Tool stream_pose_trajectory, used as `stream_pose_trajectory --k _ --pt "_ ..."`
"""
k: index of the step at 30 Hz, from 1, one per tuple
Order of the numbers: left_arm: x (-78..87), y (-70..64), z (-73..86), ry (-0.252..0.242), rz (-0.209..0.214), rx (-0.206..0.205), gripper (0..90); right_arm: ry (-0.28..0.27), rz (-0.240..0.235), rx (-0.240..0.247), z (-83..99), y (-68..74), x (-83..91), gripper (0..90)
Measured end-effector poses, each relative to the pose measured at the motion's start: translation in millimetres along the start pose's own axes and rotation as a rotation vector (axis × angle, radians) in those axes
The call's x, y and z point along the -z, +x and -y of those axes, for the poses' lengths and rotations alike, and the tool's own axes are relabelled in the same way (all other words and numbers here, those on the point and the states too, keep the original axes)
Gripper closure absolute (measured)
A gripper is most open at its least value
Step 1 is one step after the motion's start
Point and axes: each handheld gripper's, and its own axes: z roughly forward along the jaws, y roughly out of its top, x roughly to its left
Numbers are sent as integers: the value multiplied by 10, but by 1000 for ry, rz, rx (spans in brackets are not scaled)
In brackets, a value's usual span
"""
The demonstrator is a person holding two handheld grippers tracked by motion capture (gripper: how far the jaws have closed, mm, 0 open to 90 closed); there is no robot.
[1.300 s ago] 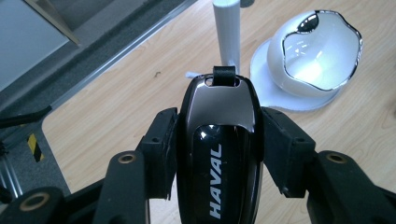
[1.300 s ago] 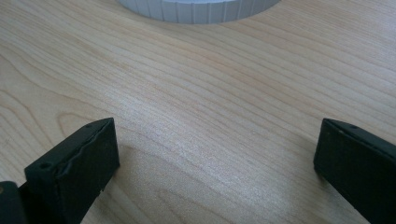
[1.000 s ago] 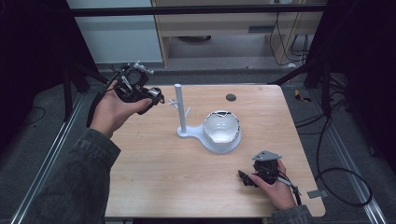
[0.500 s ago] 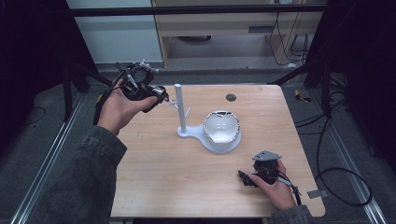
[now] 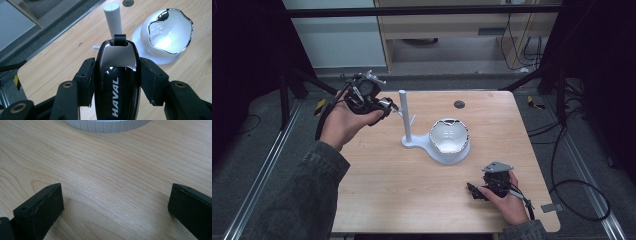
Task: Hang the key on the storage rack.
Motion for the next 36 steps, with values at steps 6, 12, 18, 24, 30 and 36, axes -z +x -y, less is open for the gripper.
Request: stream_pose_trajectory --k 6,12,18,24,30,36 --pt "-15 13 88 9 -5 6 490 0 0 0 0 0 0 4" --pt "-16 41 166 19 -8 17 489 0 1 0 0 1 -1 4" --pt "-29 34 207 19 -11 17 489 -1 1 1 0 0 -1 4" --pt "-50 47 267 29 -12 24 490 0 0 1 0 0 0 4" --pt "-78 38 336 34 -11 24 489 0 1 1 0 0 0 4" --pt "-87 43 401 38 -10 28 489 0 0 -1 0 1 -1 4"
